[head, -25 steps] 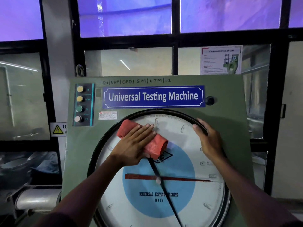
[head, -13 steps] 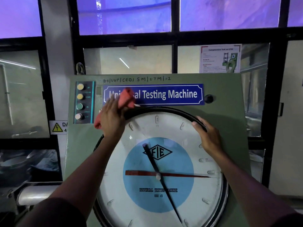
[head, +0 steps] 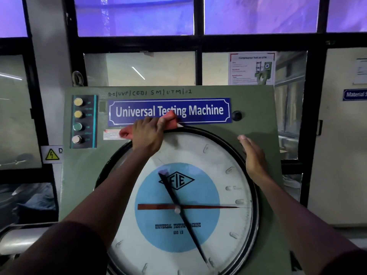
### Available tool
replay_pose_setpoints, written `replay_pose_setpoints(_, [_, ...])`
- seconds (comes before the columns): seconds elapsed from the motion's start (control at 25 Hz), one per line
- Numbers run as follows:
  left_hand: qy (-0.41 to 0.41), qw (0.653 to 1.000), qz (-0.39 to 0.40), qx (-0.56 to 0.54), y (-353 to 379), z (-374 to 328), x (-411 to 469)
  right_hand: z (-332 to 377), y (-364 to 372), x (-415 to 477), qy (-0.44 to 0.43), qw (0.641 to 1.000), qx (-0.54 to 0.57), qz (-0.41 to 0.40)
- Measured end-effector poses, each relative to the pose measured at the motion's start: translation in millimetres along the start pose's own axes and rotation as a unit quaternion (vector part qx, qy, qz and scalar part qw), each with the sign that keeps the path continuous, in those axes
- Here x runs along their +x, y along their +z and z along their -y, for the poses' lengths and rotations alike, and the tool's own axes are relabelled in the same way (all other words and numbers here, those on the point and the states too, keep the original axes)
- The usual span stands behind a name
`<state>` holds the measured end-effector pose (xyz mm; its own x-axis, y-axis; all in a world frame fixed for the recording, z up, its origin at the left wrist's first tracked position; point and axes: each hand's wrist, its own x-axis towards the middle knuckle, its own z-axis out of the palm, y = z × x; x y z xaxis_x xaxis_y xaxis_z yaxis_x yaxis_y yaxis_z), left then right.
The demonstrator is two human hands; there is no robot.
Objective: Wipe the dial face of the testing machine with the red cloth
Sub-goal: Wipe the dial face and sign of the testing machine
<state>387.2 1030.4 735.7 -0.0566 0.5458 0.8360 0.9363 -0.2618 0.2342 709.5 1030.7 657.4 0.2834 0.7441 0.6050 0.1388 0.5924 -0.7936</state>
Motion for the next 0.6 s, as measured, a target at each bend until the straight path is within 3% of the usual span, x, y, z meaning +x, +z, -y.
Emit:
replay_pose_setpoints(0.32, [0.261,0.955,0.121,0.076,50.1,-107.6,6.7,-6.5,-14.4,-1.6,-0.023,1.0,-0.021,-0.005])
replay_pose_setpoints(0.6, [0.37,0.903,0.136,0.168,80.7,-150.4,-18.0,-5.6,-18.7,-8.4,-0.002,0.999,-0.038,-0.027])
